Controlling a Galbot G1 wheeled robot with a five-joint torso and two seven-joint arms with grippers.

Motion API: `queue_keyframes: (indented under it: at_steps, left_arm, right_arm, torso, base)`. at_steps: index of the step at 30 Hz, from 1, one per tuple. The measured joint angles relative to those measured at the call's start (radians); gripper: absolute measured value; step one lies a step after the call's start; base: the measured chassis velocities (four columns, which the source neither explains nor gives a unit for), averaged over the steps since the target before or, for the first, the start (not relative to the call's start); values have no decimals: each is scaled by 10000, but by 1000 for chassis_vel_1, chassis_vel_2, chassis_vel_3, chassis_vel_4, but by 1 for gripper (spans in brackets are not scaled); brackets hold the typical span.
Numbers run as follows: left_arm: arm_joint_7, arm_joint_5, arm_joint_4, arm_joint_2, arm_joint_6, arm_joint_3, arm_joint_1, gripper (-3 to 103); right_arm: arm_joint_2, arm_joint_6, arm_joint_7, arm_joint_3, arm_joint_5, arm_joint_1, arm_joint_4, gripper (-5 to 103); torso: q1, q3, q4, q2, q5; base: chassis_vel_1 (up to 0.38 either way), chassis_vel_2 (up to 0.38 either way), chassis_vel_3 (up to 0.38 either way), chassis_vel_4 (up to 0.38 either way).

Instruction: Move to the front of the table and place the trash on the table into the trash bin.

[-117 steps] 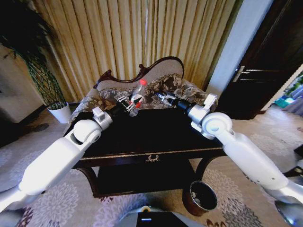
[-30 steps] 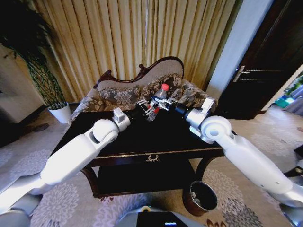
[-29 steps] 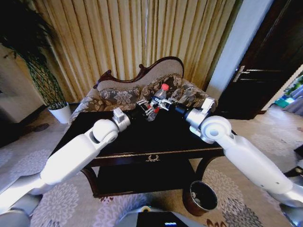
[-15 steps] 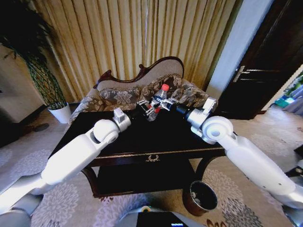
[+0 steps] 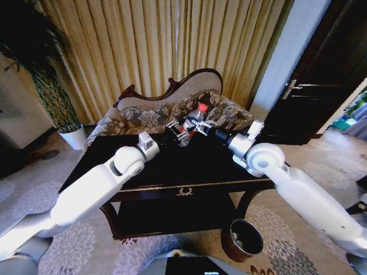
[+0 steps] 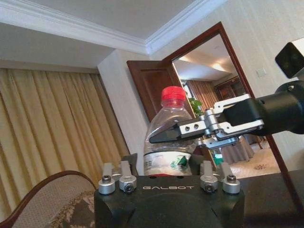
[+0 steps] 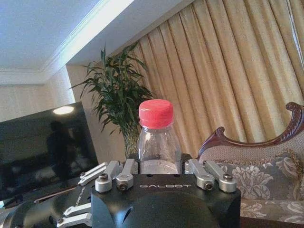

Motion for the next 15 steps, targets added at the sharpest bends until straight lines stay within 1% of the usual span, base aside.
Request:
queue_keyframes:
  at_steps: [1,3,4,6,7,9,10,12,15]
  left_arm:
    - [0,0,0,0,0,0,0,57]
    - [-30,-4,18,-8,29,0,-20,68]
    - [-30,-4,18,-8,29,0,-20,68]
    - [-54,-36,20,-6,51,1,-53,80]
    - [-54,-36,20,-6,51,1,-53,80]
    - [-69,-70,-30,25,58,-5,-46,90]
    - [-69,-70,-30,25,58,-5,-46,90]
    - [-108,-174,-149,77,87,-94,24,98]
    - [-119,-270,-265,160,118,-204,114,100]
  right_arm:
    - [0,0,0,0,0,0,0,37]
    - [-49,-4,0,64,0,-49,7,37]
    - [-49,-4,0,64,0,-49,7,37]
    - [-99,-6,7,165,-3,-111,6,37]
    - [-99,-6,7,165,-3,-111,6,37]
    - [-129,6,13,255,-5,-181,-2,35]
    - [-129,6,13,255,-5,-181,-2,35]
    - [-169,86,26,347,-5,-251,-35,33]
    - [-205,152,37,425,-5,-315,-55,30]
  torso:
    - [0,0,0,0,0]
    - [0,0,0,0,-1]
    - [0,0,0,0,-1]
    - [0,0,0,0,0]
    - [0,0,0,0,0]
    - [0,0,0,0,0]
    - [0,0,0,0,0]
    - [0,0,0,0,-1]
    - [0,0,0,0,0]
  base:
    - [0,0,0,0]
    - [0,0,0,0]
    - [0,0,0,0]
    - [0,0,0,0]
    - [0,0,0,0]
    - [0,0,0,0]
    - [0,0,0,0]
    - [0,0,0,0]
    - [0,0,0,0]
